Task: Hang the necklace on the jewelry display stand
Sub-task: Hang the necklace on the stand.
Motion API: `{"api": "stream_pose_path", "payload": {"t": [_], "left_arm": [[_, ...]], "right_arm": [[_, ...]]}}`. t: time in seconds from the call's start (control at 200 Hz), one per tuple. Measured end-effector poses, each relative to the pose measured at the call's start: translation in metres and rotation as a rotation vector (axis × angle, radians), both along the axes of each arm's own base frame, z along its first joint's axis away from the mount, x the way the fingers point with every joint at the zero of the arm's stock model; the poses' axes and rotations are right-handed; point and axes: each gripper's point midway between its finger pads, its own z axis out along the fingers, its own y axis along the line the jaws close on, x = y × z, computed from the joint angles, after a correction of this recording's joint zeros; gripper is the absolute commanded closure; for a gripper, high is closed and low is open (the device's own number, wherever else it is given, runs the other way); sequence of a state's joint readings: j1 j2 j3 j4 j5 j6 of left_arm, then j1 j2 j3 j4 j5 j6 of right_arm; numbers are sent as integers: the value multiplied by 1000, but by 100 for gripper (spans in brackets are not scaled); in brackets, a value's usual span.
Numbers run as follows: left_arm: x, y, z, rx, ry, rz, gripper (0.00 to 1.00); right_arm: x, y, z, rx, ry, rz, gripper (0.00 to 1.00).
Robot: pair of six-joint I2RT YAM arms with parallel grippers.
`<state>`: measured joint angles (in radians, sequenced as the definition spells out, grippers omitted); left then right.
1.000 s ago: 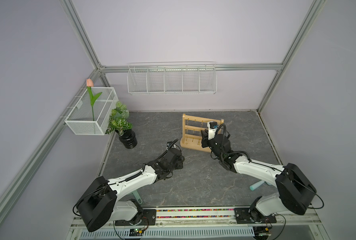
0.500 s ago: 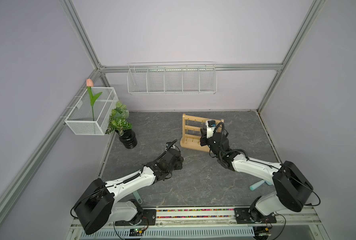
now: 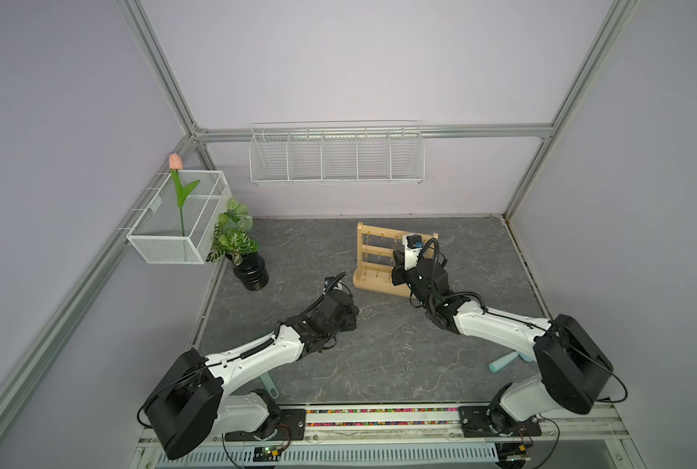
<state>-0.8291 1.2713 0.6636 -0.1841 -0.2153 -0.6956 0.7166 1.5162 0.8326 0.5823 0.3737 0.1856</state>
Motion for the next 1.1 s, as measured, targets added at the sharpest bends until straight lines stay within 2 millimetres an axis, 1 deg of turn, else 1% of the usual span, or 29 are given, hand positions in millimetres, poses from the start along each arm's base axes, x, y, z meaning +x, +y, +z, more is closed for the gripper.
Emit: {"api": "stream_pose_path", "payload": {"t": [0.525,0.65,0.79,1.1], "left_arm": [[0,0,0,0,0,0,67],[0,0,0,0,0,0,67],[0,0,0,0,0,0,67],[0,0,0,1,0,1,67]], "right_arm": [[-1,3,5,7,-14,7,90],[-3,1,13,11,-31,8,93],[-4,0,20,18,-45,9,93],[-4,0,20,18,-46,10,93]]}}
